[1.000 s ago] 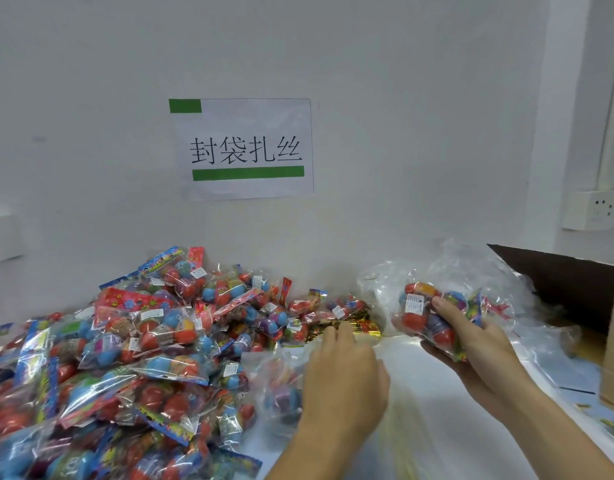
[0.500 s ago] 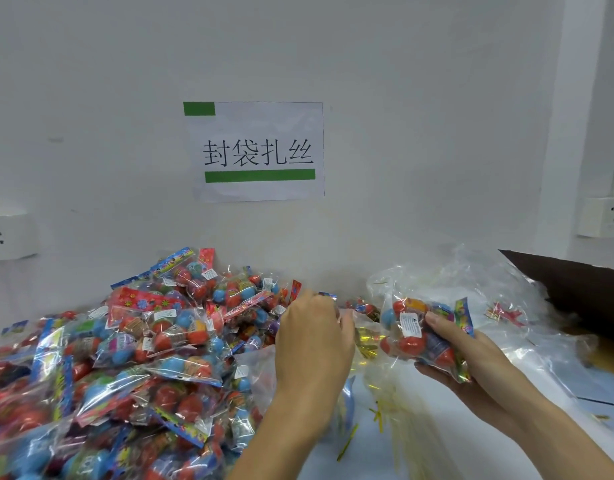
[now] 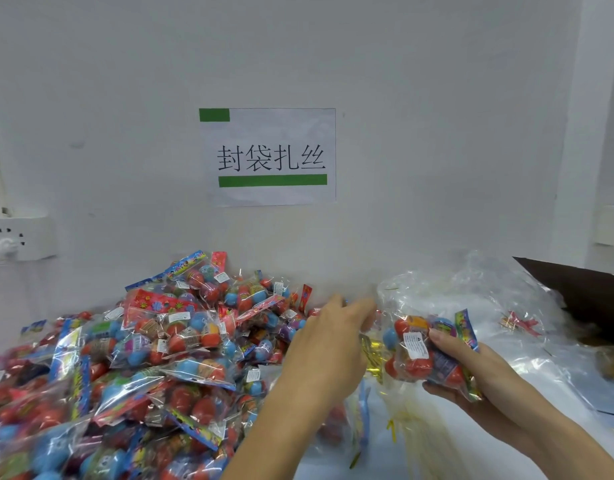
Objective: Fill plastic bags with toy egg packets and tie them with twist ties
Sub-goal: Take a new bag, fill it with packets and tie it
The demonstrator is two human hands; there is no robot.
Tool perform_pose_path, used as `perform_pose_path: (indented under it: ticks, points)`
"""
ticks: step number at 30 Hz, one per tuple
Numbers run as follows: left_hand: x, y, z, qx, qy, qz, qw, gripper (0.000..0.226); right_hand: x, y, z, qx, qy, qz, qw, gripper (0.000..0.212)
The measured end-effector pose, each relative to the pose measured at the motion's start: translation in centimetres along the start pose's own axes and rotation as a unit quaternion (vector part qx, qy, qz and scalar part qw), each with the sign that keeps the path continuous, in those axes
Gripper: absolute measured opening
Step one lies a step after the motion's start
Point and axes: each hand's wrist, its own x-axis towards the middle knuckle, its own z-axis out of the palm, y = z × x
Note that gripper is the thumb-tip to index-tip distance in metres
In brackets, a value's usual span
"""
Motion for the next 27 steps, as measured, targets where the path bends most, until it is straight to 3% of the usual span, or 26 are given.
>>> perform_pose_path:
  ticks: [5, 8, 12, 16, 22, 25, 27]
  points:
    - [0.1, -0.4, 0.1, 0.017, -0.026, -0.036, 0.999, 0.022, 0.0, -0.1, 0.2, -0.007, -0.003, 0.0, 1.0, 0.049]
    - [0.4, -0.7, 0.2, -0.011, -0.019, -0.052, 0.998, 0.028, 0.0, 0.0, 0.0, -0.002, 0.003, 0.0, 1.0, 0.056]
    - [0.5, -1.2, -0.1, -0.018, 0.004, -0.057, 0.998, 0.037, 0.0, -0.1, 0.0, 0.014, 0.021, -0.007, 1.0, 0.049]
    - [0.5, -1.3, -0.3, -0.012, 0.016, -0.051, 0.998, 0.024, -0.1, -0.3, 0.0, 0.018, 0.019, -0.009, 1.0, 0.04]
    - [0.4, -1.3, -0.2, -0.049, -0.056, -0.043, 0.996, 0.046, -0.5, -0.7, 0.0, 0.006, -0.034, -0.018, 0.999, 0.033]
    - [0.3, -1.1, -0.2, -0.061, -0.066, -0.03, 0.995, 0.05, -0.8, -0.9, 0.2, -0.025, -0.105, -0.001, 0.994, 0.048]
    - [0.3, -1.0, -0.3, -0.061, -0.075, -0.026, 0.995, 0.049, -0.8, -0.7, 0.3, -0.044, -0.112, 0.02, 0.993, 0.051]
